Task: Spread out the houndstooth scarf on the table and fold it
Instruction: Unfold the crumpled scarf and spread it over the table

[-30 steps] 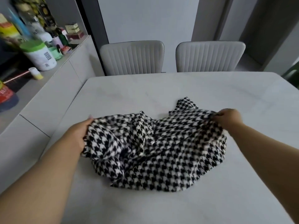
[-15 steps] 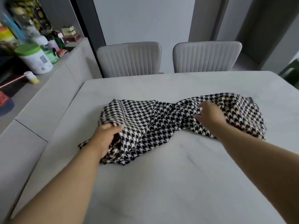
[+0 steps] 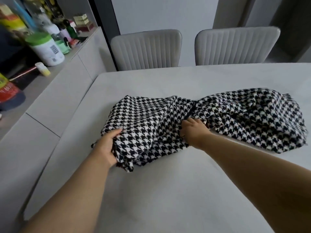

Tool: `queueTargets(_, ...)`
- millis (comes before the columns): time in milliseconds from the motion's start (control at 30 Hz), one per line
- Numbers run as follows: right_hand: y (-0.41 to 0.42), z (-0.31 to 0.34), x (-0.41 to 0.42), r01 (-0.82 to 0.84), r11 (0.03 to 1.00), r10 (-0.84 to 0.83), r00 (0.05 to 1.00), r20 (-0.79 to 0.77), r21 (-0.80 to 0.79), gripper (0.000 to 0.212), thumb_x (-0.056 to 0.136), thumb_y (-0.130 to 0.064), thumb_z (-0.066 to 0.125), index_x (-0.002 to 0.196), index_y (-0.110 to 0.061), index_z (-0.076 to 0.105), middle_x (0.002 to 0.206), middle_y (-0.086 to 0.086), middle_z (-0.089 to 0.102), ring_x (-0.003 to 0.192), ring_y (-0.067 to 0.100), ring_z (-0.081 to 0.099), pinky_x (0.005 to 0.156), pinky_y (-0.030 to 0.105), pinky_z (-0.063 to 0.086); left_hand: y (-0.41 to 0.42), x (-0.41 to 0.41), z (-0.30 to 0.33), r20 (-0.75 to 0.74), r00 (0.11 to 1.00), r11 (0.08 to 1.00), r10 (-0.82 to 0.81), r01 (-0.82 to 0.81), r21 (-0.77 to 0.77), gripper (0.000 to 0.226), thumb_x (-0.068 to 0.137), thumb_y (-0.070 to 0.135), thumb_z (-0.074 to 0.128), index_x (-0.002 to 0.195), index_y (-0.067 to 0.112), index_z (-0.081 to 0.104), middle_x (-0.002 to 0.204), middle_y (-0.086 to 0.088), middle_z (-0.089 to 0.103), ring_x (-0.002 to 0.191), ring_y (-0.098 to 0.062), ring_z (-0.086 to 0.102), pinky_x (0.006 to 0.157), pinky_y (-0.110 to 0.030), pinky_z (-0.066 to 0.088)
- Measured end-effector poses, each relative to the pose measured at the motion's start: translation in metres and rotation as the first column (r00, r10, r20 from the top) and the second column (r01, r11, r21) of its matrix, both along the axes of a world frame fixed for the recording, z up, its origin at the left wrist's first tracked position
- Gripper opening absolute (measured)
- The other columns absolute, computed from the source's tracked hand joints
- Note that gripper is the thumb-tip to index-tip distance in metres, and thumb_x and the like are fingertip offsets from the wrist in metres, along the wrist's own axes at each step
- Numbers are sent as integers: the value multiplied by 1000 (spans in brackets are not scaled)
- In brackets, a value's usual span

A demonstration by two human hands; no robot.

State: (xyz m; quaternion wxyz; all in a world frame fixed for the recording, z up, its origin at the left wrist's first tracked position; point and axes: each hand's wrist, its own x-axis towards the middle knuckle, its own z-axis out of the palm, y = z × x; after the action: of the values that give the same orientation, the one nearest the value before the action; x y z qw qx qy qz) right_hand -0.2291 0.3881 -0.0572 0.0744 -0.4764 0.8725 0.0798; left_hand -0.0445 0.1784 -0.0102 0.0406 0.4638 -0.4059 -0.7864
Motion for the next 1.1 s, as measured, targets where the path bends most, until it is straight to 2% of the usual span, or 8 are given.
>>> queueTargets(267, 51, 79, -34, 65, 425, -251, 967, 49, 903, 45, 89, -28, 64, 126, -3, 59, 108, 4, 66, 84, 16, 54, 97, 31, 45, -86, 33, 27, -44, 963, 952, 267, -271, -141, 30, 93, 40, 49, 89, 14, 64, 98, -9, 72, 76, -27, 70, 78, -43, 50)
queueTargets(400, 19, 83, -43, 304, 723, -586, 745, 318, 620, 12, 91, -16, 57, 90, -9, 67, 65, -1, 67, 57, 12, 63, 62, 26, 52, -86, 37, 28, -56, 961, 943, 270, -275, -186, 31, 94, 40, 50, 100, 14, 66, 104, -12, 72, 90, -26, 67, 78, -44, 52)
queueTargets(500, -36, 57, -31, 296, 953, -300, 909, 290, 57, 32, 91, -36, 57, 110, -11, 63, 108, 4, 67, 98, 22, 62, 86, 31, 50, -74, 40, 25, 113, 989, 954, 93, -56, -294, 29, 90, 44, 58, 97, 17, 65, 105, -15, 71, 79, -26, 70, 69, -39, 52)
queueTargets(567, -59, 40, -20, 374, 903, -279, 883, 376, -209, 50, 88, -40, 61, 130, -15, 50, 128, 7, 57, 116, 26, 54, 95, 34, 45, -61, 44, 28, 233, 970, 939, -64, 138, -317, 37, 85, 54, 58, 95, 19, 65, 90, -14, 72, 79, -27, 68, 71, -38, 52)
queueTargets(667, -73, 15, -10, 399, 916, -348, 847, 401, -47, 75, 87, -49, 60, 145, -14, 28, 143, 11, 44, 129, 30, 44, 105, 40, 40, -58, 58, 25, 317, 895, 913, -314, 377, -158, 57, 77, 67, 54, 102, 18, 70, 100, -14, 74, 98, -30, 68, 86, -38, 51)
queueTargets(767, -72, 9, -4, 328, 937, -349, 878, 329, 117, 45, 92, -41, 56, 126, -12, 53, 125, 11, 59, 109, 28, 58, 90, 38, 50, -69, 74, 14, 298, 895, 911, -333, 387, -144, 50, 79, 50, 62, 111, 11, 67, 112, -14, 71, 104, -28, 66, 92, -36, 48)
queueTargets(933, -63, 6, -19, 457, 871, -378, 857, 350, -179, 20, 91, -27, 58, 106, -15, 62, 116, 11, 59, 92, 25, 56, 74, 29, 44, -98, 93, 2, 102, 994, 939, -42, 74, -336, 61, 65, 15, 81, 120, -2, 61, 113, -24, 68, 87, -32, 72, 76, -38, 57)
queueTargets(1100, -61, -2, -26, 661, 743, -474, 633, 612, -108, 65, 92, -48, 51, 147, -21, 28, 142, 12, 44, 117, 31, 52, 89, 34, 44, -89, 82, 2, 129, 992, 993, 10, 5, -114, 61, 77, 66, 59, 91, 8, 67, 77, -17, 74, 80, -32, 69, 80, -39, 49)
